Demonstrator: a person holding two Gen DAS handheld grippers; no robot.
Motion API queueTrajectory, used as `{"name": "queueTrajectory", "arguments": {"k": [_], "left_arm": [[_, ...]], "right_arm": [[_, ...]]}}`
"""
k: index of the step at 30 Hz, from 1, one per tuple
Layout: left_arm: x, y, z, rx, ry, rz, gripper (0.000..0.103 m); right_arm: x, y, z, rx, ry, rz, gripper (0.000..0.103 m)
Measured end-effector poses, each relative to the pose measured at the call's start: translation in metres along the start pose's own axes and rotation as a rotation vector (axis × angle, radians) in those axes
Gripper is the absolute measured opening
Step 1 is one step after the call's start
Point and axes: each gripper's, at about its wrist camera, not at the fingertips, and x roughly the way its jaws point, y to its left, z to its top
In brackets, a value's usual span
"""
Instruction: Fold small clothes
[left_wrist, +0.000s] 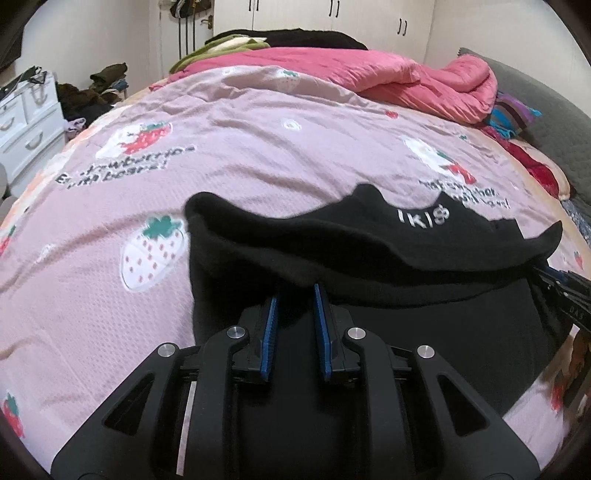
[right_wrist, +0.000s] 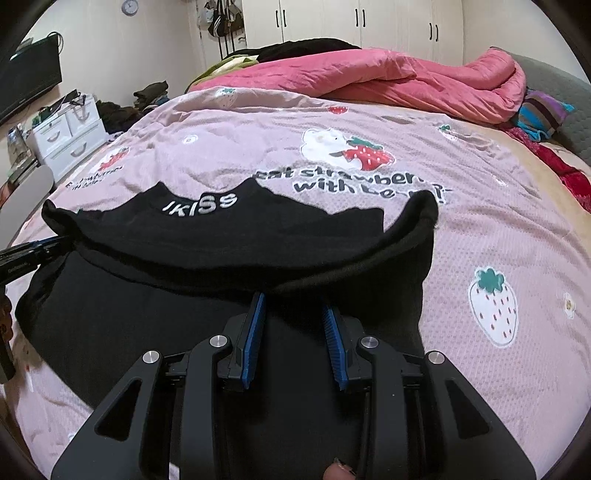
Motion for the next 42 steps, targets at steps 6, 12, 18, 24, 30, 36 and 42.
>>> {"name": "queueTrajectory", "arguments": {"k": [6,12,18,24,30,36,42], "left_arm": [[-0.007,0.009,0.013,-0.011,-0.041,0.017,0.012],[-0.015,0.027,0.021,-0.068,-0.070,0.021,0.013],[-0.015,0.042,0.021,-0.107,-0.075,0.044,0.018],[-0.003,0.046,0.019,-0.121,-0.037,0.034,0.028],[0.012,0.036,0.014,-0.088,0.014,0.022,0.028],[0.017,0.040,0.011,-0.092,0.025,0.041,0.015],[0.012,0.039,0.011,-0.088,0.008,0.043,0.003]], "right_arm": [[-0.005,-0.006,0.011,-0.003,-0.046,-0.011,0.030],[-0.016,-0.034,0.020,0.055,-0.089,-0.039,0.031],[-0.017,-0.061,0.025,0.104,-0.087,-0.104,0.036],[0.000,-0.063,0.022,0.096,-0.031,-0.095,0.042],[0.015,-0.060,0.021,0.071,0.000,-0.093,0.042],[0.021,-0.063,0.020,0.084,0.007,-0.049,0.017],[0.010,-0.057,0.022,0.074,-0.038,-0.043,0.006]]}}
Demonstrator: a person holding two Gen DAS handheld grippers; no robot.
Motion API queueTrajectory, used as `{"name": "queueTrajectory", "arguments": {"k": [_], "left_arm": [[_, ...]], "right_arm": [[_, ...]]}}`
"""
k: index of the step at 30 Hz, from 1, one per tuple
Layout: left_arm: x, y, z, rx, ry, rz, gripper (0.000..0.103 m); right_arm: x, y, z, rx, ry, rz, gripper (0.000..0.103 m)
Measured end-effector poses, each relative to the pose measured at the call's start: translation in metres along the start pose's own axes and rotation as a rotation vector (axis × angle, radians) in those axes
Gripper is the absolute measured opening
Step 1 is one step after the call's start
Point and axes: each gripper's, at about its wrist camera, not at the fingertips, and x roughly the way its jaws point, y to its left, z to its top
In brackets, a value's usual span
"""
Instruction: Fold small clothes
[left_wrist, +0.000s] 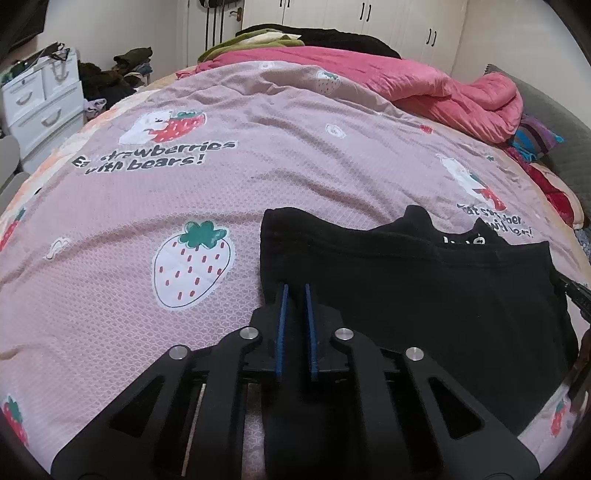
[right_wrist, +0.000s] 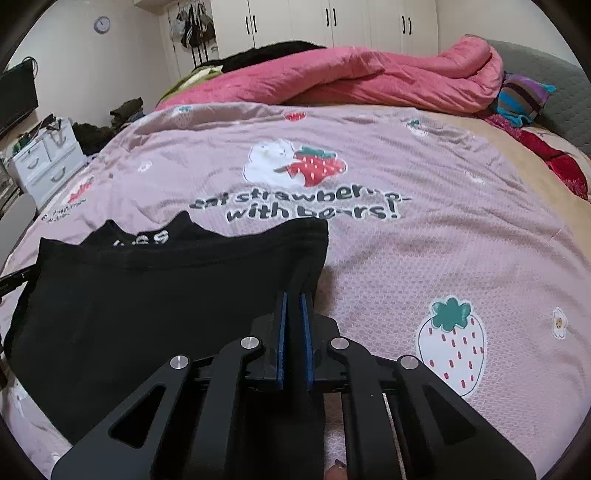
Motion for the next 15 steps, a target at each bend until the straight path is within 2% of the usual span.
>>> {"name": "queueTrajectory", "arguments": {"k": [5,9,15], "left_arm": [[-0.008,-0.010,-0.003,0.052,-0.034,0.043,0.002],[-0.022,-0.004,0.004,0.019,-0.078,0.031,0.002],[-0.034,0.003,0.008,-0.007,-0.109,0.027,0.002]], "right_arm": [[-0.022,0.003,0.008,-0.020,-0.082,0.004,0.006],[-0.036,0.001,0.014,-0.005,-0.136,0.015,0.006],[-0.037,-0.002,0.018,0.018,-0.155,0.010,0.006]]}}
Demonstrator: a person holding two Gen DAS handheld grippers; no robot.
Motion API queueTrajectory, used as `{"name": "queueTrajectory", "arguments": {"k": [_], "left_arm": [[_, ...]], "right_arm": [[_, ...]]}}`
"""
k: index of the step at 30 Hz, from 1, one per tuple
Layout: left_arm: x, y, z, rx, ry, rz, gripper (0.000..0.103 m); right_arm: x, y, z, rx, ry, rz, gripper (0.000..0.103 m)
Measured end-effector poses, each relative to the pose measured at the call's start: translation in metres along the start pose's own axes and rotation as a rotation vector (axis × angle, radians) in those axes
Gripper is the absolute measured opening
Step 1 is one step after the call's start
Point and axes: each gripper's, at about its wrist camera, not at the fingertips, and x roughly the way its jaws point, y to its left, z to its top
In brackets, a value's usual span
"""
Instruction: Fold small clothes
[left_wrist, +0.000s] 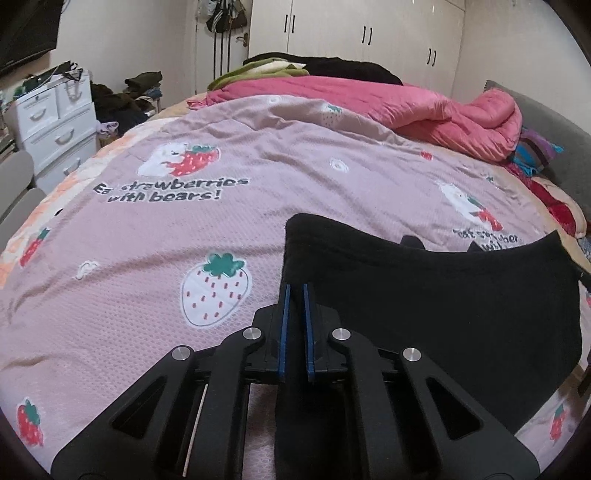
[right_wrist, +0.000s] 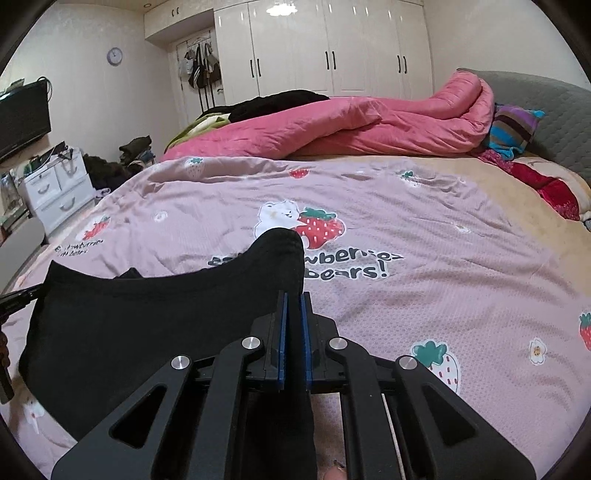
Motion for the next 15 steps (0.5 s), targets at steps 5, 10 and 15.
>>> {"name": "queueTrajectory", "arguments": {"k": [5,10,15], "left_arm": [[0.004,0.003,-0.001,-0.017,-0.002,0.007,0.002],[0.020,0.002,-0.007,-0.019,0.038,0.021,0.002],[0.028,0.004,-0.013,-0.022,0.067,0.021,0.002]], "right_arm": [[0.008,-0.005,-0.003,0.019,0.018,-0.009,0.006],[0.024,-0.008,-0.013,0.035,0.080,-0.032,0.006],[0.039,-0.012,-0.025,0.068,0.148,-0.040,0.007]]}}
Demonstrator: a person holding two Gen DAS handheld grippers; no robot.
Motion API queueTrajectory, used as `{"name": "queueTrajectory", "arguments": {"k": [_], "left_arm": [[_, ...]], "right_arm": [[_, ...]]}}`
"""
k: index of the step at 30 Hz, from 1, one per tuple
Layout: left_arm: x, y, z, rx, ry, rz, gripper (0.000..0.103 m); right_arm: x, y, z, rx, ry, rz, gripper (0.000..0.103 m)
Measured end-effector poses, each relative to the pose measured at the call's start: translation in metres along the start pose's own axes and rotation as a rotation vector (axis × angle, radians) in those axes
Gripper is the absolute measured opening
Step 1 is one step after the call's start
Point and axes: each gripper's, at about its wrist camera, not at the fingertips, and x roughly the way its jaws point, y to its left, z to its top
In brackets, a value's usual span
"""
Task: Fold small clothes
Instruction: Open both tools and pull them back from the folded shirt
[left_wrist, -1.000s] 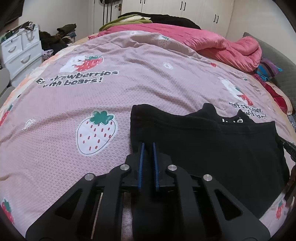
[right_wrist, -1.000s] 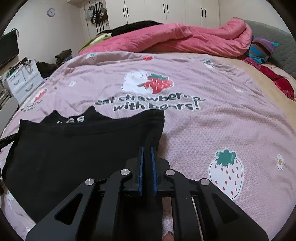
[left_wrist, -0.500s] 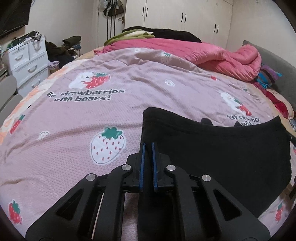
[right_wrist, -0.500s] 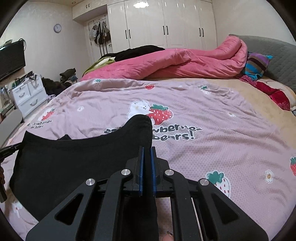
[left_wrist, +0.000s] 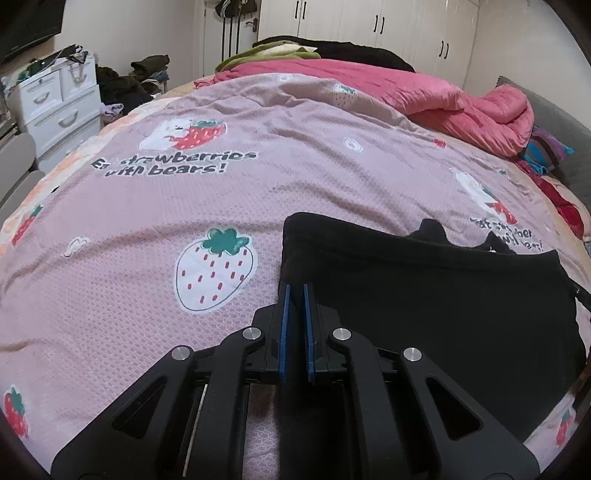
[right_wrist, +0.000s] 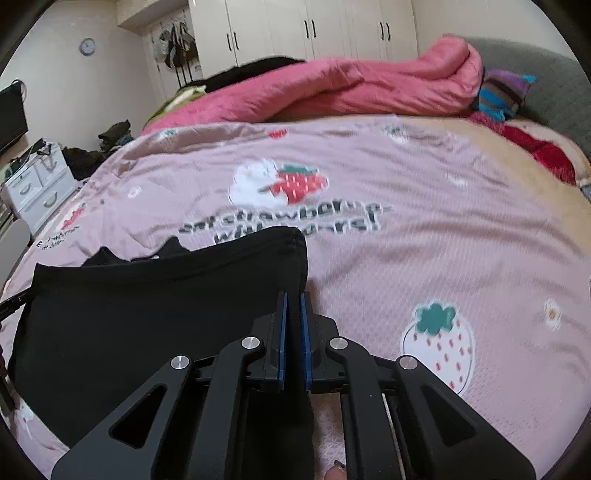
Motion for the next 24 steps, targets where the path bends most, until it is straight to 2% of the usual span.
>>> {"name": "queueTrajectory", "arguments": {"k": [2,7,9,11,15,24], "left_arm": [[-0.001,0.000,-0.001,0.000,0.000,-0.001,0.003],[-0.007,0.000,-0.001,-0.005,-0.005,0.002,0.007],[-0.011,0.001,0.000,-0.010,-0.012,0.002,0.008],[-0.017,0.002,0.001,-0.016,-0.020,-0.004,0.008],[-0.029,0.002,0.002,-0.022,-0.041,-0.017,0.021],[-0.051,-0.008,-0.002,-0.009,-0.070,-0.038,0.039]], "right_arm": [[0.002,0.000,-0.003,0.008,0.012,0.003,0.008],[-0.004,0.003,-0.005,0.007,0.006,0.006,0.022],[-0.010,0.005,-0.005,0.000,-0.006,0.010,0.040],[-0.017,0.008,-0.005,-0.009,-0.024,0.015,0.041],[-0.030,0.013,-0.005,-0.017,-0.049,0.024,0.052],[-0.060,0.013,-0.004,0.037,-0.100,0.075,0.067]]}}
